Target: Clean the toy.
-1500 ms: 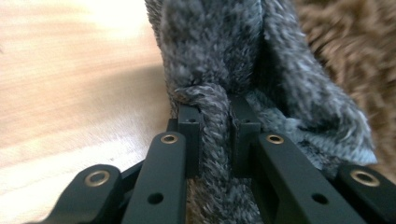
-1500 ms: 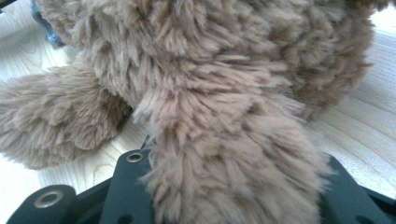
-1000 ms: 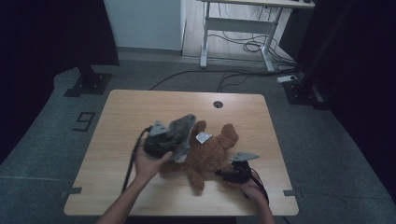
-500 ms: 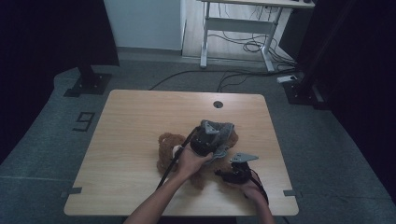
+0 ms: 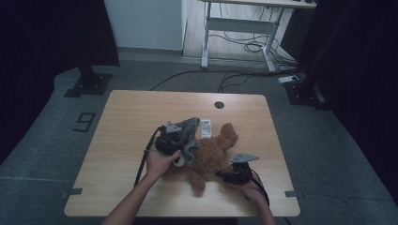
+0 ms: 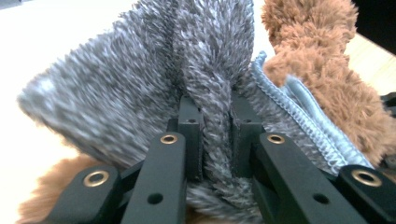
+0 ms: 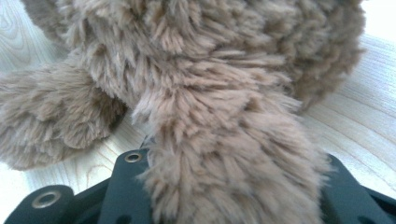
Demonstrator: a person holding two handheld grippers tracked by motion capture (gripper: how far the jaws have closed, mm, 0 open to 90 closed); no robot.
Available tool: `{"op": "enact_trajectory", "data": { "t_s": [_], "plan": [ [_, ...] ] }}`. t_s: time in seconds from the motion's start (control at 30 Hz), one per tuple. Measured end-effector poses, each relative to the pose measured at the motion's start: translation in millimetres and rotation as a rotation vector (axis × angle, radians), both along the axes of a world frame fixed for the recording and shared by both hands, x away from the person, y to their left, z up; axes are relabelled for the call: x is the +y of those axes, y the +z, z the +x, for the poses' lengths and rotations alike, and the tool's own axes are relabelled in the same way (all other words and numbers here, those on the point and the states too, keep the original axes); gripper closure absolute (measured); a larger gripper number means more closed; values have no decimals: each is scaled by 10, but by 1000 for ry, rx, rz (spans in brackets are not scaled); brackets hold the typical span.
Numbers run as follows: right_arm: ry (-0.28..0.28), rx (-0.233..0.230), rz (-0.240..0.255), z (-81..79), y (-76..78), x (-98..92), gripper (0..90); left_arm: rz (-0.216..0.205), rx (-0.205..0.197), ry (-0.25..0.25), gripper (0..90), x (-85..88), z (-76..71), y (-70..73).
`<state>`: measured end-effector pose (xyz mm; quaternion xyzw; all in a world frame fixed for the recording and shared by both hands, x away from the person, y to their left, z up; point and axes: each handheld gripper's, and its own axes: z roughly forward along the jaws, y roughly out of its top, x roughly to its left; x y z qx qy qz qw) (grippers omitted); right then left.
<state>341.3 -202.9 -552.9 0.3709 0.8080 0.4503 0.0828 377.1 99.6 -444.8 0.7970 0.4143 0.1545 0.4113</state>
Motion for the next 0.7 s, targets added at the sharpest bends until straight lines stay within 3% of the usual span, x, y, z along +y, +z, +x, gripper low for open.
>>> {"op": "enact_trajectory", "data": {
  "t_s": [0.13, 0.33, 0.5, 0.63, 0.7],
  "plan": [
    [-1, 5, -3, -2, -2, 10, 554, -29, -18, 41, 779, 240, -62, 25],
    [0, 4, -2, -1, -3, 10, 552, -81, 12, 107, 779, 587, -84, -75],
    [-4, 5, -6, -2, -2, 11, 551, -88, 46, 152, 780, 831, -98, -209],
    [-3, 8, -2, 2, -4, 10, 551, -70, 88, 183, 783, 955, -108, -397],
    [-4, 8, -2, 2, -4, 11, 551, -39, 109, 193, 784, 973, -109, -498]
  ]
}}
